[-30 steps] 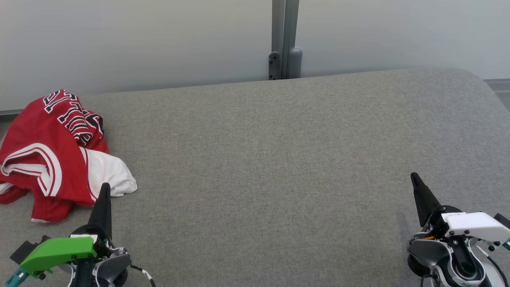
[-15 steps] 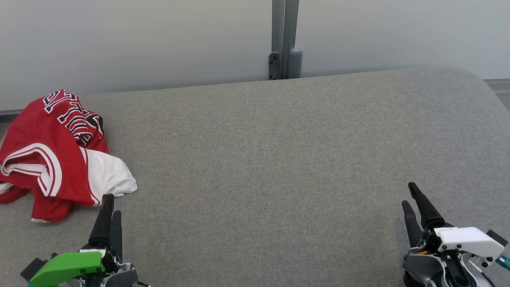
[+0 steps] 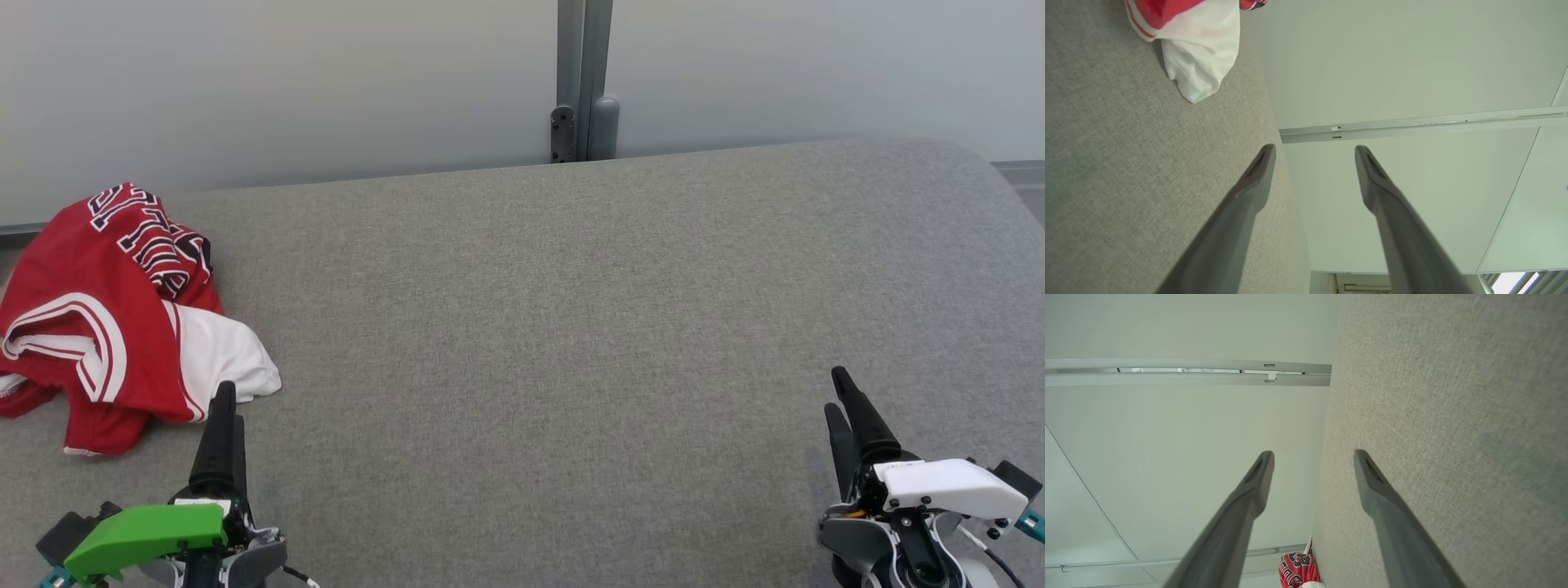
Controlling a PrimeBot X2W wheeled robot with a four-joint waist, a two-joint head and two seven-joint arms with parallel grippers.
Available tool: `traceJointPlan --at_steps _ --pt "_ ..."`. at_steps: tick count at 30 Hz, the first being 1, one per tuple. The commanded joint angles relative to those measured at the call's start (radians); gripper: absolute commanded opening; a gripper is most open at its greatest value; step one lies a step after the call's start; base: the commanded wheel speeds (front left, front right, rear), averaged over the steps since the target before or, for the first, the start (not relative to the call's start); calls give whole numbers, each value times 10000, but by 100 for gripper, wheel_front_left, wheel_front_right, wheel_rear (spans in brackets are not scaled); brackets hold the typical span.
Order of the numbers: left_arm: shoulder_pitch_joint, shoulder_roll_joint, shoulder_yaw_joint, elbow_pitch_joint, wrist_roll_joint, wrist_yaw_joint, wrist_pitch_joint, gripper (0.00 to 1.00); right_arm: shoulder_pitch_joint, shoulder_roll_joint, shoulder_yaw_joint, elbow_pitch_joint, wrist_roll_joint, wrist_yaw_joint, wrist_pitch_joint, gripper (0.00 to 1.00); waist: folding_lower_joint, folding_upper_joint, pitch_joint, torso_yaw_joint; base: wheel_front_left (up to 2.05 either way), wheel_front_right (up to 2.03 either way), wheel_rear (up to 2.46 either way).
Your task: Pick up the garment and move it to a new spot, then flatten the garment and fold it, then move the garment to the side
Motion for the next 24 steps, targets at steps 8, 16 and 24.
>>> traceJointPlan --at_steps 8,16,24 --pt "-102 68 -218 -644 1617 291 -398 100 -170 -75 140 -636 -1600 2 -402 100 -1 -1 -1 -1 0 0 0" --pt "-22 78 -403 -987 3273 587 -712 100 -158 -83 329 -1062 -3309 2 -714 100 -1 -1 -2 -18 0 0 0" --pt "162 87 -520 -1186 4833 767 -992 100 -116 -92 559 -1368 -4890 2 -996 100 -1 -1 -3 -36 0 0 0"
